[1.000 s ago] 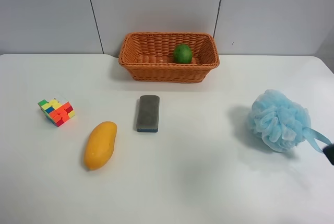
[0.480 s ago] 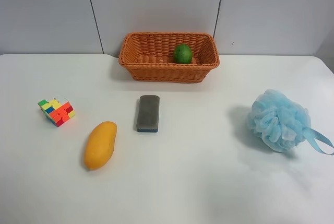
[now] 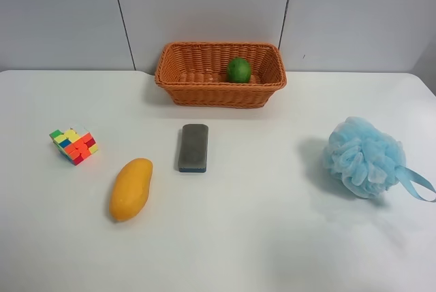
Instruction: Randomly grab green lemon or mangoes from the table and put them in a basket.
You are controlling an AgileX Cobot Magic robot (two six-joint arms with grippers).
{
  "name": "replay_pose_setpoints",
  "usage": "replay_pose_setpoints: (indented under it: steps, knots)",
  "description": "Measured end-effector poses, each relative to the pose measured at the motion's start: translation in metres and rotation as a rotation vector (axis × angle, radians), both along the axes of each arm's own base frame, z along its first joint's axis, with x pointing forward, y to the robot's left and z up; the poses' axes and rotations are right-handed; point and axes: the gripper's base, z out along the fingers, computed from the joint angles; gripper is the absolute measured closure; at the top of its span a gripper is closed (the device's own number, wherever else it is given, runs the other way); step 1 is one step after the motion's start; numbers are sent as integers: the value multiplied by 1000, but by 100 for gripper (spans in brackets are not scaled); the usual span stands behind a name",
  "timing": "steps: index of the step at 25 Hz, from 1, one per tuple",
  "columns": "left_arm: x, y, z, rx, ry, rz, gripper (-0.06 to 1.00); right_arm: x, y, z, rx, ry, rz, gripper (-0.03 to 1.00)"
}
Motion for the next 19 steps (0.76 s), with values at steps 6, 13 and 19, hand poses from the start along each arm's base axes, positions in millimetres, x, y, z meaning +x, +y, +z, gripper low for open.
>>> replay_pose_setpoints:
  steps: [6, 13, 19]
  knots:
    - [0, 0, 0, 0, 0, 0, -5, -2, -2, 0, 5, -10, -226, -3]
    - [0, 0, 0, 0, 0, 0, -5, -8, -3, 0, 16, -47, -456, -3]
    - [0, 0, 0, 0, 0, 0, -5, -8, -3, 0, 14, -47, -479, -3]
